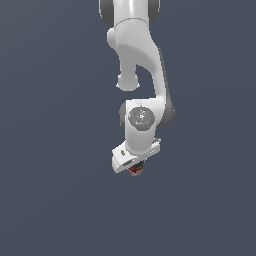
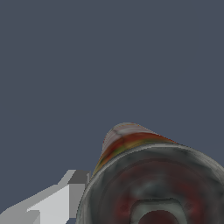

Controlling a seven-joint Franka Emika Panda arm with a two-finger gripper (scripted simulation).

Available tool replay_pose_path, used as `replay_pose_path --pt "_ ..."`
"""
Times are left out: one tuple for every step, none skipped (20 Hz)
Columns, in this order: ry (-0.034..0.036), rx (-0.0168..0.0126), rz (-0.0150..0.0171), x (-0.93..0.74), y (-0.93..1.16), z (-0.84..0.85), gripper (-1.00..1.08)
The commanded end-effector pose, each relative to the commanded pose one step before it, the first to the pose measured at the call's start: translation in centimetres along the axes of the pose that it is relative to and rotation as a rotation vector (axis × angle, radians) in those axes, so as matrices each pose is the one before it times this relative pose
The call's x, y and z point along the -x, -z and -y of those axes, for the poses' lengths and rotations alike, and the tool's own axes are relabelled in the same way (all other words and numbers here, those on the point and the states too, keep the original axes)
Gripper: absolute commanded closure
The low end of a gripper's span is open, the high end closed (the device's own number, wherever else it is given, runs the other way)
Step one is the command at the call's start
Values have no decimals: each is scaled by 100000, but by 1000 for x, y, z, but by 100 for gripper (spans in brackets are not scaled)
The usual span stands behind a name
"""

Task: Pick up the object and move it to a goal position.

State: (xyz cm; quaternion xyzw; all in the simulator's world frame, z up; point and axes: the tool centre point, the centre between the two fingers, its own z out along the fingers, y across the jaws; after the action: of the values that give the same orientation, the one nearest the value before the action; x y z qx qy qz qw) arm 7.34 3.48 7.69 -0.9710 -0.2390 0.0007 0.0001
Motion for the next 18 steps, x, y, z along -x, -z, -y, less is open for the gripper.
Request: replay_pose_path --pt "34 48 -132 -62 54 5 108" --pt "0 0 0 0 0 0 108" --pt "0 0 0 0 0 0 108" --pt "0 0 0 0 0 0 108" --pt "0 0 0 0 0 0 108" --pt "0 0 0 0 0 0 108" --pt "0 0 0 0 0 0 108" --pt "-39 -36 137 58 -52 -13 108" --pt "0 0 0 -23 0 16 108" --pt "0 0 0 -69 1 49 108" --pt "0 0 0 -114 2 80 108" --pt "0 0 0 -157 3 109 108" --pt "0 0 0 -199 4 135 108" --pt "0 0 0 -239 4 158 108" --pt "0 0 0 -277 5 180 108" --pt "-11 13 -46 -307 38 195 108" --pt "0 0 0 -348 6 220 108" --pt "0 0 0 -381 7 239 108"
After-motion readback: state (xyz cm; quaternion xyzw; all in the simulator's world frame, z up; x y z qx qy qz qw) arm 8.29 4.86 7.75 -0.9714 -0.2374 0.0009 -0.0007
